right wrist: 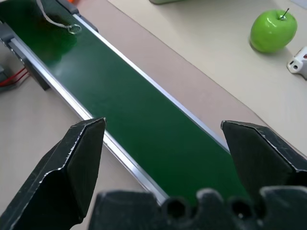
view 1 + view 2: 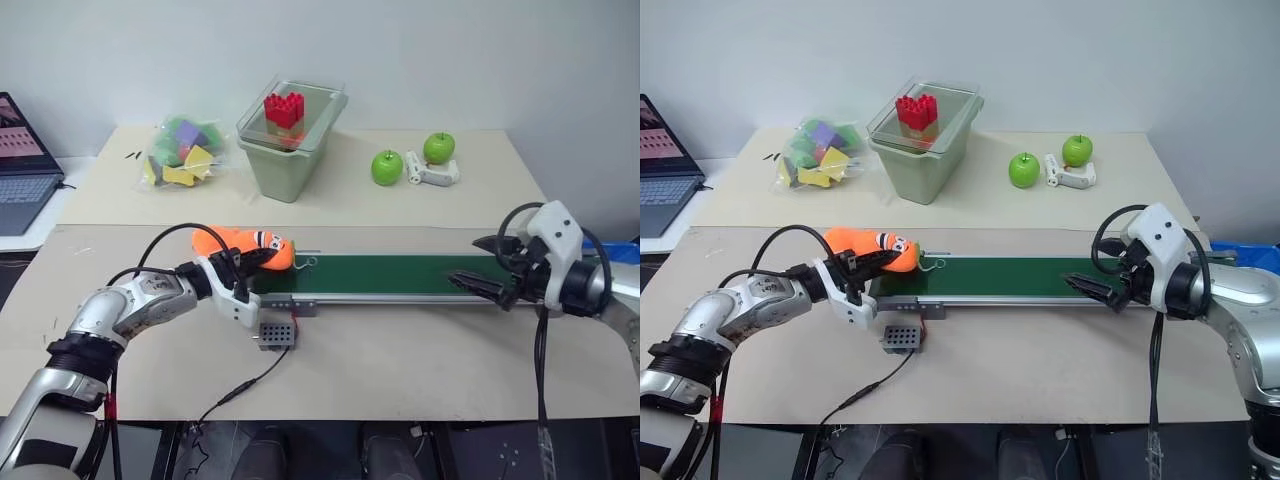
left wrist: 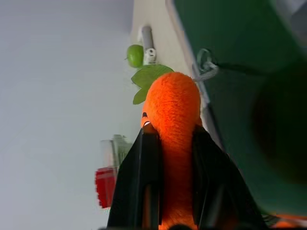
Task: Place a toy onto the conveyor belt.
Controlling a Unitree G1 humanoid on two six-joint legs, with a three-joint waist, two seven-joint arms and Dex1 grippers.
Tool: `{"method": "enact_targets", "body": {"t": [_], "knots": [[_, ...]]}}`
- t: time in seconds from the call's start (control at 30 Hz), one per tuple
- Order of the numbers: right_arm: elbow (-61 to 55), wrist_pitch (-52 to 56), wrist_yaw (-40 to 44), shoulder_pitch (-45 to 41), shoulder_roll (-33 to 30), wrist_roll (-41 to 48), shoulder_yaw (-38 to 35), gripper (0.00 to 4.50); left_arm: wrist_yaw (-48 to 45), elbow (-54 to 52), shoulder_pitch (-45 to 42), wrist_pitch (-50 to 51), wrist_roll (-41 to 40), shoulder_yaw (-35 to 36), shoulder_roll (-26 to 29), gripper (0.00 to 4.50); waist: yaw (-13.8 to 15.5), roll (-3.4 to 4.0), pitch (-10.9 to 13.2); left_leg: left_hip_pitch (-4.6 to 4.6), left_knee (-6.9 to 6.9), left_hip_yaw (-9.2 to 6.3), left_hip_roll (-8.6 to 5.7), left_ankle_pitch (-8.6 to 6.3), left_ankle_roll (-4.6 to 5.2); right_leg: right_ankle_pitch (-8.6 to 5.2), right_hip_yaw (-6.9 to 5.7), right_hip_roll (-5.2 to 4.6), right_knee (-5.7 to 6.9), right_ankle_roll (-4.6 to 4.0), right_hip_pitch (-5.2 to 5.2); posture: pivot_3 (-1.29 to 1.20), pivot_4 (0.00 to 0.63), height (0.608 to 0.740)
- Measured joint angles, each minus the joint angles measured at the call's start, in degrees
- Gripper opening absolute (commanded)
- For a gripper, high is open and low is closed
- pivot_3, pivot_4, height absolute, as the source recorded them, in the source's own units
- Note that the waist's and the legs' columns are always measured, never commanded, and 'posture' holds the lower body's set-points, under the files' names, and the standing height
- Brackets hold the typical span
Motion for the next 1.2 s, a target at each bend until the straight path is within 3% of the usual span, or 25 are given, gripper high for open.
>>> {"method": "enact_targets", "body": {"t": [0.4,0.5,0.77,1.0,1.2], "knots": [[-0.3,0.2,-0.8,-1.0,-0.2,0.2,-0.1,4.5,8.4,7.8,-1.1,-1.4,4.6,-5.1,-2.1,0.68,0.0,0.0,0.0,0.05,0.01,0.01,-0.01,0.01,-0.01,0.0,0.01,0.0,0.19,0.0,0.03,0.0,0.15,0.74],[-0.7,0.4,-1.3,-1.1,-0.2,0.4,-0.1,4.5,9.8,9.6,-2.2,-1.7,5.2,-6.1,-2.2,1.44,0.0,0.0,0.0,0.15,0.01,0.02,-0.01,0.01,-0.02,0.0,0.02,-0.01,0.2,0.0,0.08,0.0,0.15,0.74],[-1.4,0.7,-1.7,-0.3,-0.2,1.6,-1.0,4.5,10.2,11.1,-5.1,-3.2,2.3,-6.2,-2.8,4.4,0.1,0.04,0.0,0.28,0.02,0.03,-0.01,0.02,-0.03,0.0,0.05,-0.02,0.21,0.0,0.15,0.0,0.15,0.74],[-1.3,0.7,-2.4,-0.2,-0.2,1.7,-1.1,4.5,2.5,2.2,-3.5,-3.8,-6.7,-4.4,-1.8,4.49,-0.1,0.04,0.0,0.18,0.02,0.02,0.0,0.03,-0.05,0.0,0.06,-0.01,0.32,0.0,0.06,0.0,0.15,0.74],[-0.8,0.6,-2.3,0.1,-0.2,1.6,-1.2,4.5,-6.2,-2.1,0.1,-3.6,-18.8,-1.0,3.6,4.49,-0.2,0.05,0.0,0.22,0.02,0.03,0.01,0.03,-0.05,0.0,0.07,0.0,0.3,0.0,0.08,0.0,0.15,0.74]]}}
